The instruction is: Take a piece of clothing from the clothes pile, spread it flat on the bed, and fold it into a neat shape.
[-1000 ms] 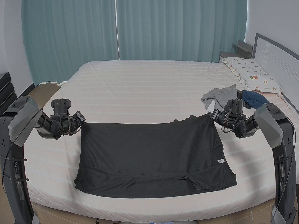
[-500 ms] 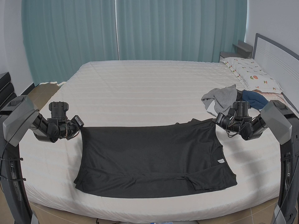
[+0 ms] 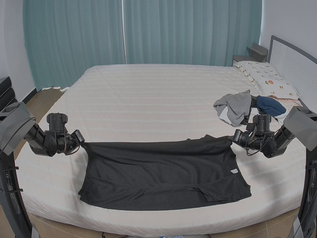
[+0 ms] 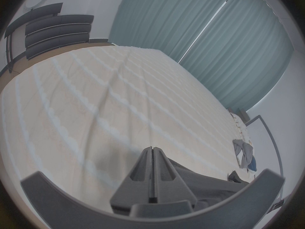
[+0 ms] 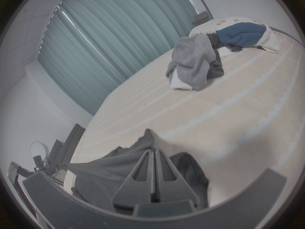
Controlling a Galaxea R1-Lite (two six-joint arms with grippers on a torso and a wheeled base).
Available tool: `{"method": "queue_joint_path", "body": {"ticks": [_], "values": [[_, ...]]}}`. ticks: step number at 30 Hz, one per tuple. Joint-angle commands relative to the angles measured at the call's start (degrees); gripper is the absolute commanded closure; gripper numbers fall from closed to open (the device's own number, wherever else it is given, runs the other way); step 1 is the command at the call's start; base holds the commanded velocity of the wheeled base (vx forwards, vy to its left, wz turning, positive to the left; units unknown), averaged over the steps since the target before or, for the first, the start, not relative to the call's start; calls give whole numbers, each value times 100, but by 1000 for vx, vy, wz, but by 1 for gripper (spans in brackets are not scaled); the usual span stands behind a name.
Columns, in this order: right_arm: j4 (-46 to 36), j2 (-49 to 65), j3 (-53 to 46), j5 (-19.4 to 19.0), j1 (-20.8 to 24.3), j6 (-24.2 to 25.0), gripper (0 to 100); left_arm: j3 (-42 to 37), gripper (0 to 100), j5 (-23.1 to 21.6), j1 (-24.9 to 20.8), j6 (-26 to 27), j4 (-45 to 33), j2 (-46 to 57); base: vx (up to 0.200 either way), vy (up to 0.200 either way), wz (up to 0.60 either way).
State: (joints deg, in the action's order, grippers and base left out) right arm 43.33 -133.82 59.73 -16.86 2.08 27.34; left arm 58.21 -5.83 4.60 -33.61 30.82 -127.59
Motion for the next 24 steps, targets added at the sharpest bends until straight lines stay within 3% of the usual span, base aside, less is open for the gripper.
{"method": "queue_joint_path", "body": {"ticks": [1,12,15,24], "values": [[18,303,-612,-28,-33,-212,100,-451,100,11,-38,109,3,120,0,0,0],[106,646,-955,-37,-217,-159,100,-838,100,38,-90,294,3,419,0,0,0],[545,497,-700,-28,-270,-142,100,-416,100,20,-90,223,-41,401,0,0,0],[589,-154,504,7,-252,-19,100,639,100,47,-161,-287,-120,-109,0,0,0]]}}
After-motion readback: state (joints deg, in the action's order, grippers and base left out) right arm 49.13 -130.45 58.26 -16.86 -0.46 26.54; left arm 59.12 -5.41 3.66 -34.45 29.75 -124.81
